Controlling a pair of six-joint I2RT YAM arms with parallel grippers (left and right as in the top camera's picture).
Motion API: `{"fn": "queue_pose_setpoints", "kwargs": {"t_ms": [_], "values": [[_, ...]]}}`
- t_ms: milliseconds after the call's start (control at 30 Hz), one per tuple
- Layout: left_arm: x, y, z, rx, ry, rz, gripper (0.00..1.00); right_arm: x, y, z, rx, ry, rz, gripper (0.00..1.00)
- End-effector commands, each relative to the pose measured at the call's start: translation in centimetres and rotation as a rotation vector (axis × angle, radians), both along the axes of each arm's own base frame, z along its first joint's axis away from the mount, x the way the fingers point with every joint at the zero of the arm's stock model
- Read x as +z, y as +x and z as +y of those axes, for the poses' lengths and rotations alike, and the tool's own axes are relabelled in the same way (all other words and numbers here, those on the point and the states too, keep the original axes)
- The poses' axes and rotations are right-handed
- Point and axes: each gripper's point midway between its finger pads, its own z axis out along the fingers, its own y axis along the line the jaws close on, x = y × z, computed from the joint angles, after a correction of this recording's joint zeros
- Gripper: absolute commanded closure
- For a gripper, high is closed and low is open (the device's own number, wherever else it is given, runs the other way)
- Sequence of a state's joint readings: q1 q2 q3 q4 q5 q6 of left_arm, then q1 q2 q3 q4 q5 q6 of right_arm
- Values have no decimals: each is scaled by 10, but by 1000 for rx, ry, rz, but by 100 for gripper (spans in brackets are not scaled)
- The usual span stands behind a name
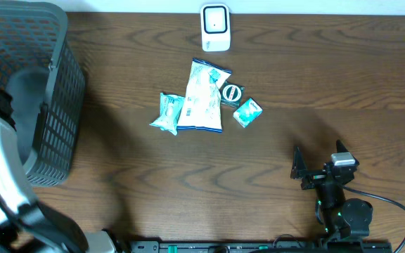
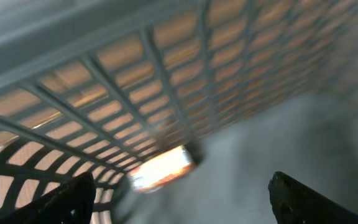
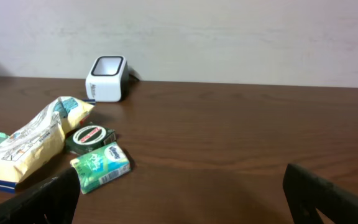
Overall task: Scan the item barcode
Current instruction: 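Return the left gripper toward the basket, then grasp the orange-red box inside the basket with the left gripper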
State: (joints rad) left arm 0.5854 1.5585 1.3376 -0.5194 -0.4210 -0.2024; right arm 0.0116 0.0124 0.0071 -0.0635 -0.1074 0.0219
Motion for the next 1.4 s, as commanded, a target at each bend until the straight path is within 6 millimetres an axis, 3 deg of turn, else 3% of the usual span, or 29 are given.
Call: {"fn": "queue_pose_setpoints", "kwargs": {"t_ms": [0, 100, 433, 833, 967, 1100, 1167, 1367], "values": [[-47, -15, 19, -20, -16, 254, 12, -1, 0, 2, 8, 6, 2, 1], [-86, -14, 18, -110, -70, 406, 12, -1, 0, 2, 8, 6, 2, 1], [-150, -26, 10, -266, -149, 654, 13, -1, 0, 2, 8, 6, 2, 1], [-143, -22, 26, -228, -78, 642, 13, -1, 0, 2, 8, 6, 2, 1], [-153, -14, 20, -317, -146, 586, 13, -1, 0, 2, 8, 6, 2, 1], [-154, -27, 31, -281, -169, 570, 12, -1, 0, 2, 8, 6, 2, 1], [-157, -34, 34, -275, -195, 562, 14, -1, 0, 2, 8, 6, 2, 1], [-175, -24, 12, -408, -316, 468, 28, -1, 0, 2, 8, 6, 2, 1]]}}
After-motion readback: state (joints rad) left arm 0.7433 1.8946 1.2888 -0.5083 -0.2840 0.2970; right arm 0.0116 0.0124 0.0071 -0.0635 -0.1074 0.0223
